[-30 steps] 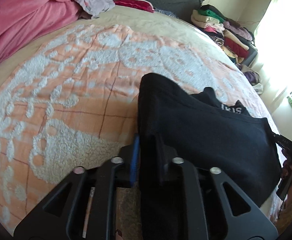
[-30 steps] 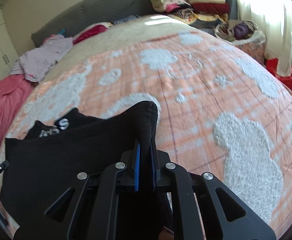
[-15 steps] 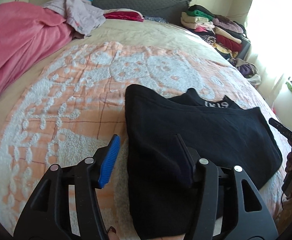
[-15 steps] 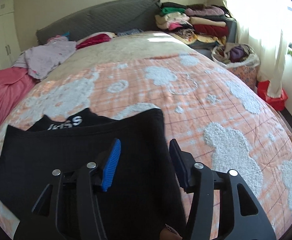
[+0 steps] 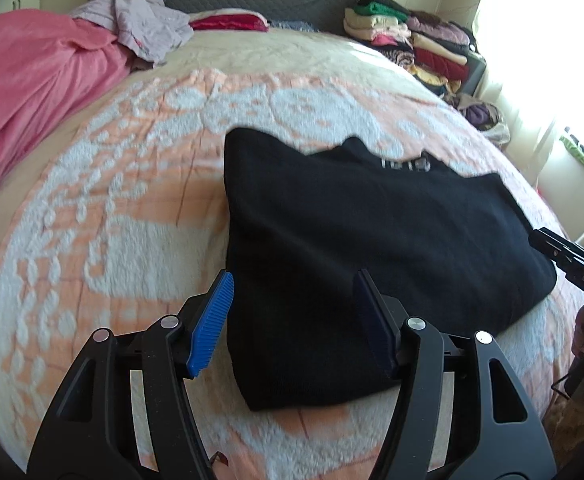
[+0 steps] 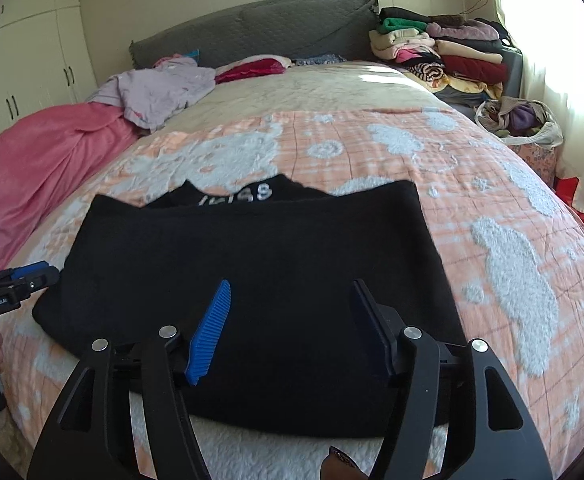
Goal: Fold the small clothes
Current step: 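Open the right tool and pull both tools back from the sweatshirt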
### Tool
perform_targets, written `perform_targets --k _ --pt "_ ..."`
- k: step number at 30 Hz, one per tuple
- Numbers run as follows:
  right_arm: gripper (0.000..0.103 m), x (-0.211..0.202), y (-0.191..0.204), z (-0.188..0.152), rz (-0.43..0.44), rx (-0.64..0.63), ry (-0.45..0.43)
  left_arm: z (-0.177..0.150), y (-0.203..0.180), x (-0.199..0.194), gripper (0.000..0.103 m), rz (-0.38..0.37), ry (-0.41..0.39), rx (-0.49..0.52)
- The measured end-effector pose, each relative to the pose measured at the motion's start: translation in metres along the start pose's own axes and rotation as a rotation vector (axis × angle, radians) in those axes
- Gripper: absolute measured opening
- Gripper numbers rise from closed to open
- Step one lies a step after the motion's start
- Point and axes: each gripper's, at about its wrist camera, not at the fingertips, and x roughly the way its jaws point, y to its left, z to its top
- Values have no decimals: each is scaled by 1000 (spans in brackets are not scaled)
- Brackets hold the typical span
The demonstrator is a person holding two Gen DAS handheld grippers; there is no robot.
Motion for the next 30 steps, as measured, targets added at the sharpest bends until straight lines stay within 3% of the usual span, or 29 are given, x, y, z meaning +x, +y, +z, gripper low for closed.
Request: perform_targets --k 4,8,15,18,21,30 --pt "61 11 -2 -19 -17 23 80 -18 -1 8 56 7 47 1" --pt "66 12 -7 -35 -18 61 98 -34 -2 9 56 -3 71 -8" --pt "66 -7 -5 -53 -7 77 60 -43 -7 -3 56 -5 59 0" --pt "73 -18 -2 -56 16 82 38 -44 -7 -9 56 -7 47 1" --pt "73 -28 6 -59 20 56 26 -45 -7 -14 65 -8 35 -5" --pt "88 -42 38 -59 45 -30 -8 -42 -2 -29 81 -13 -6 -28"
